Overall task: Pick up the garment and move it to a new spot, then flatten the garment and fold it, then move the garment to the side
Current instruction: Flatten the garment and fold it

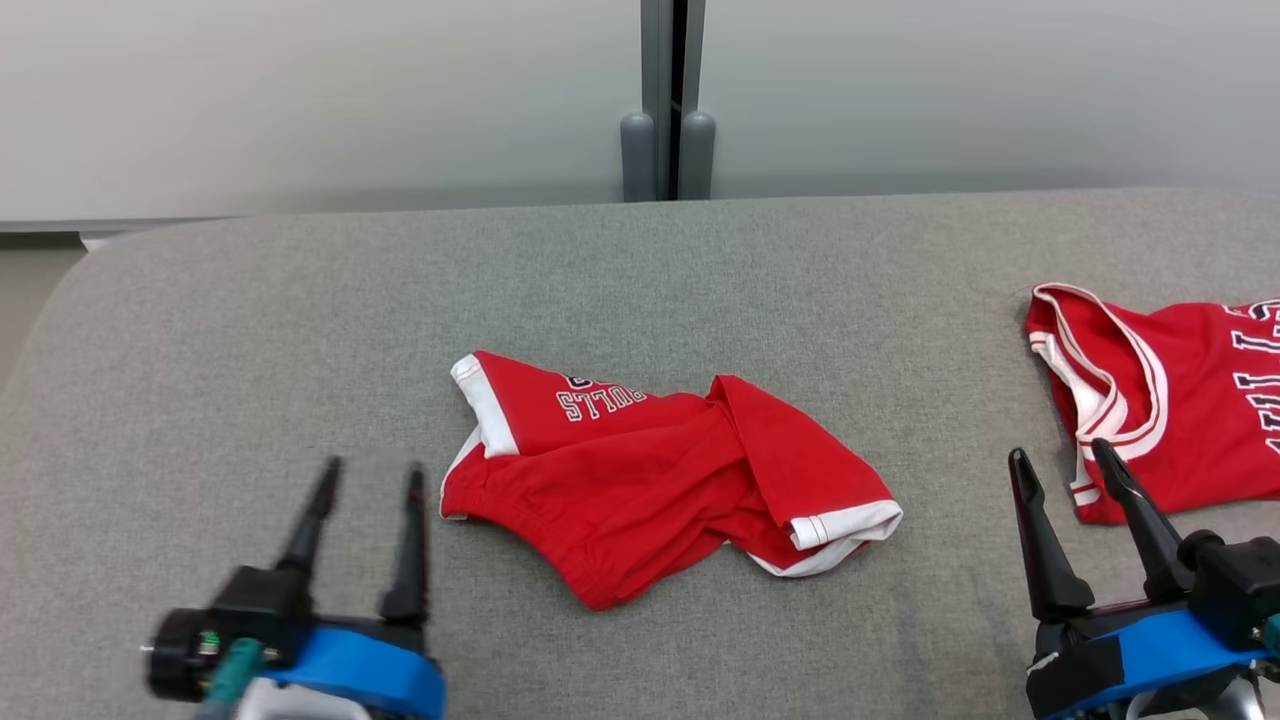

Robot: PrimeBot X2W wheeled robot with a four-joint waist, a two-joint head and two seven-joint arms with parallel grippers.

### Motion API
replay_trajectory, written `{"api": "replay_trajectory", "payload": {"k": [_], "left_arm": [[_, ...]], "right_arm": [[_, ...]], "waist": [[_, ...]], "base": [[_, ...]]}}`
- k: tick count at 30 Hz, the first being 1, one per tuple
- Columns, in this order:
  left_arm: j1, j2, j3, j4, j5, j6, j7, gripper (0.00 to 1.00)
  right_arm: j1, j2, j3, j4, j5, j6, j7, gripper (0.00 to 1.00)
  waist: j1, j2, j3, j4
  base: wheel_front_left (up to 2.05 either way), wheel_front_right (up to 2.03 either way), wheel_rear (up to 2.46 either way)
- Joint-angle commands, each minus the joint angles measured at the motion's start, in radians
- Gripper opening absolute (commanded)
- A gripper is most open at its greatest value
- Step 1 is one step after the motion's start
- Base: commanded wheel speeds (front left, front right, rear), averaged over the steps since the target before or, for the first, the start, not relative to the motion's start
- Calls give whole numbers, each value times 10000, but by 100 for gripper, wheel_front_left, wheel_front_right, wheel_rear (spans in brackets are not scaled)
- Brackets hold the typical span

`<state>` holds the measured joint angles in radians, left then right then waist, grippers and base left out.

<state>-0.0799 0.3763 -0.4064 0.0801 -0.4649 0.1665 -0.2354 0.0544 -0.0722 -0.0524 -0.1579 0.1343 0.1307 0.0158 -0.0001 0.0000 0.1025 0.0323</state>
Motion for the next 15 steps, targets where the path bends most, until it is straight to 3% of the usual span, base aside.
{"api": "replay_trajectory", "payload": {"k": [1, 8, 15], "left_arm": [[-57, -135, -236, 4, 44, -127, 150, 100], [-130, -995, -1665, 700, -158, -908, 1020, 100], [-323, -1617, -2103, 2047, -694, -1502, 1451, 100]], "right_arm": [[-41, -2, 3, -42, 1, 1, -35, 100], [-214, 13, 103, -23, 36, 1, -86, 100], [-400, 13, 159, 92, 107, 1, -168, 100]], "waist": [[1, 0, 71, 4], [1, 0, 516, -19], [1, 0, 823, -193]], "base": [[0, 0, 0], [0, 0, 0], [0, 0, 0]]}}
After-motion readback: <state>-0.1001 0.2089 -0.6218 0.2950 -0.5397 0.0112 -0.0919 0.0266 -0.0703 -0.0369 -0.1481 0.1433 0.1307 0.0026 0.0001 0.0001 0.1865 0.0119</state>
